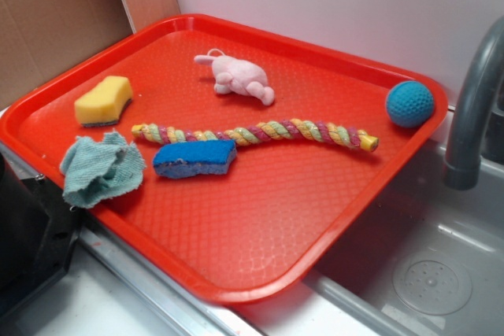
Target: Grab the pink bunny.
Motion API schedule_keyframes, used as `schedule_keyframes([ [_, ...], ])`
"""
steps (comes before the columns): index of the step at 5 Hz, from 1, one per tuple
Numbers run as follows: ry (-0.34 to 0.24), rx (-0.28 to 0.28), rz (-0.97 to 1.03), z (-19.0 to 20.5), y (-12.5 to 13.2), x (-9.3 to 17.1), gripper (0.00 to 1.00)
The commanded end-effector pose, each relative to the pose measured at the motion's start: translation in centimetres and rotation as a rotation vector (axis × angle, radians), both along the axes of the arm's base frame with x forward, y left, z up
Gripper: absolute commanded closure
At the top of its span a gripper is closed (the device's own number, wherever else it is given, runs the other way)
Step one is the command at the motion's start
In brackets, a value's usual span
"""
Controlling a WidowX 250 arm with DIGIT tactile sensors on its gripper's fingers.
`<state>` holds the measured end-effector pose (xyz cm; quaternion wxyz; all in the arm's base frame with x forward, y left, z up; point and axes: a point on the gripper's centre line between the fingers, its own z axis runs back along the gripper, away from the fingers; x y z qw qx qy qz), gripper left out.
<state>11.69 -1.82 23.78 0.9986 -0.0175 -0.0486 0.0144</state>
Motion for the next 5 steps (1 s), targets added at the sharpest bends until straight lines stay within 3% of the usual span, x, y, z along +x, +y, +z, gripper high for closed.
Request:
schedule_keyframes([
  [1, 0.0, 0.0, 0.0, 0.0, 0.0, 0.0, 0.0],
  [2, 0.066, -0.038, 0.251, -5.0, 1.2, 3.1, 0.0],
  [4, -0.116, -0.136, 0.718, -9.2, 3.4, 10.6, 0.0],
  [5, -0.129, -0.115, 0.768, -11.2, 4.2, 13.0, 0.0],
])
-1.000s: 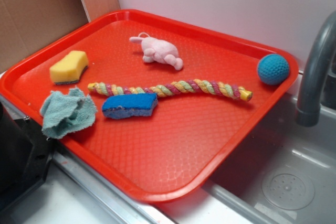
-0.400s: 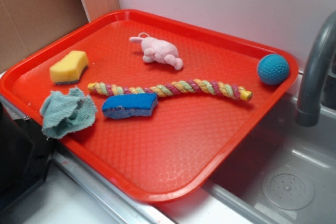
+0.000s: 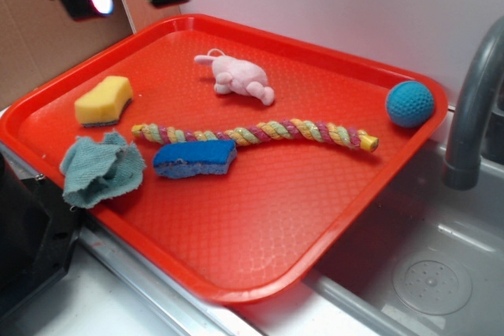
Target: Grab the pink bunny.
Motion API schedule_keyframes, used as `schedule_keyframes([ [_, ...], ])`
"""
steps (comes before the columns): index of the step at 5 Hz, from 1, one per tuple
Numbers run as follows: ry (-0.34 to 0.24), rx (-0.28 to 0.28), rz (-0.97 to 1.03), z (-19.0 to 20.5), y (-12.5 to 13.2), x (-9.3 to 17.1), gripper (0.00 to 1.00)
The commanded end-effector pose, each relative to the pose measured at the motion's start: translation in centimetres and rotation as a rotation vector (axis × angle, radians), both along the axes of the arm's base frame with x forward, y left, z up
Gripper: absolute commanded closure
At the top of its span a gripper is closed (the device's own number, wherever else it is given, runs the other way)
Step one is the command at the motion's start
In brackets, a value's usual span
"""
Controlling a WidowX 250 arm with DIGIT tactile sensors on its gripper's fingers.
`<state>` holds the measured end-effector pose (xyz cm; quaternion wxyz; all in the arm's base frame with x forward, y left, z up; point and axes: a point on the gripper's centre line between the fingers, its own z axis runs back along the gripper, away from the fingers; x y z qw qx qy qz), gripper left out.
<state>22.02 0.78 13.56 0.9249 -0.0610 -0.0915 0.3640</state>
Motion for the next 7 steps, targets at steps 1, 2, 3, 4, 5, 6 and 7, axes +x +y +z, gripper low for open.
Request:
schedule_keyframes([
  [1, 0.023, 0.009, 0.04, -3.3, 1.6, 5.2, 0.0],
  [2, 0.098, 0.01, 0.027, -6.0, 0.7, 7.4, 0.0],
  [3, 0.184, 0.027, 0.014, -9.0, 0.5, 7.9, 0.0],
  [4, 0.245, 0.043, 0.043, -10.6, 1.2, 7.0, 1.0],
  [5, 0.221, 0.054, 0.009, -9.0, 1.8, 6.4, 1.0],
  [6, 0.153, 0.045, -0.112, -4.8, 2.6, 5.5, 1.0],
  [7, 0.073, -0.012, -0.293, 0.0, 4.4, 2.8, 1.0],
])
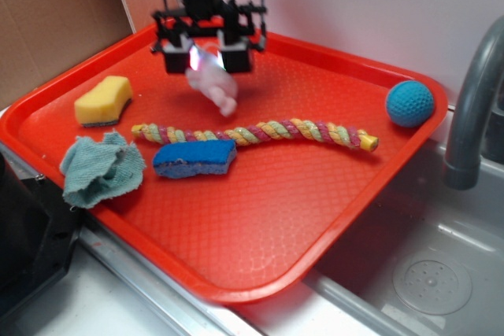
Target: Grab the pink bunny.
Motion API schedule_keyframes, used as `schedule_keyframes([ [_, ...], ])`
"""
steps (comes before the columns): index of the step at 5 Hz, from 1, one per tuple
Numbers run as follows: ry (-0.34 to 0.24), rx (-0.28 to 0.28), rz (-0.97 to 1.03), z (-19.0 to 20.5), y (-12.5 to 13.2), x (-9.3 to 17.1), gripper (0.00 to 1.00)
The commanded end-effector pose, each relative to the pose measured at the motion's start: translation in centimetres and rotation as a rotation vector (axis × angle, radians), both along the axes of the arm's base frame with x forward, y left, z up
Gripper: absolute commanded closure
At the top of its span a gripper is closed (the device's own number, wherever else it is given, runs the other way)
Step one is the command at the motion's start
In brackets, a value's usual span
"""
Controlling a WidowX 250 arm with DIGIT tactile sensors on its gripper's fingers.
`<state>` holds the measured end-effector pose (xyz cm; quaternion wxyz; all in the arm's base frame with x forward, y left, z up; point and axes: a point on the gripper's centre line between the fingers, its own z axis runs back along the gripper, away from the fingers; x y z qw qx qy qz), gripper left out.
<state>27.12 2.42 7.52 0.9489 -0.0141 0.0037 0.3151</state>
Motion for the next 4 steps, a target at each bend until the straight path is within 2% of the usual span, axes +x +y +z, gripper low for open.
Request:
schedule_keyframes([
  [1, -0.134, -0.049, -0.328, 11.1, 3.5, -5.4, 1.0],
  [2, -0.102, -0.023, -0.408, 14.1, 3.8, -7.2, 1.0],
  [3, -0.108, 0.014, -0.464, 15.7, 3.9, -8.1, 1.0],
  [4, -0.118, 0.067, -0.444, 15.8, 3.9, -7.9, 1.0],
])
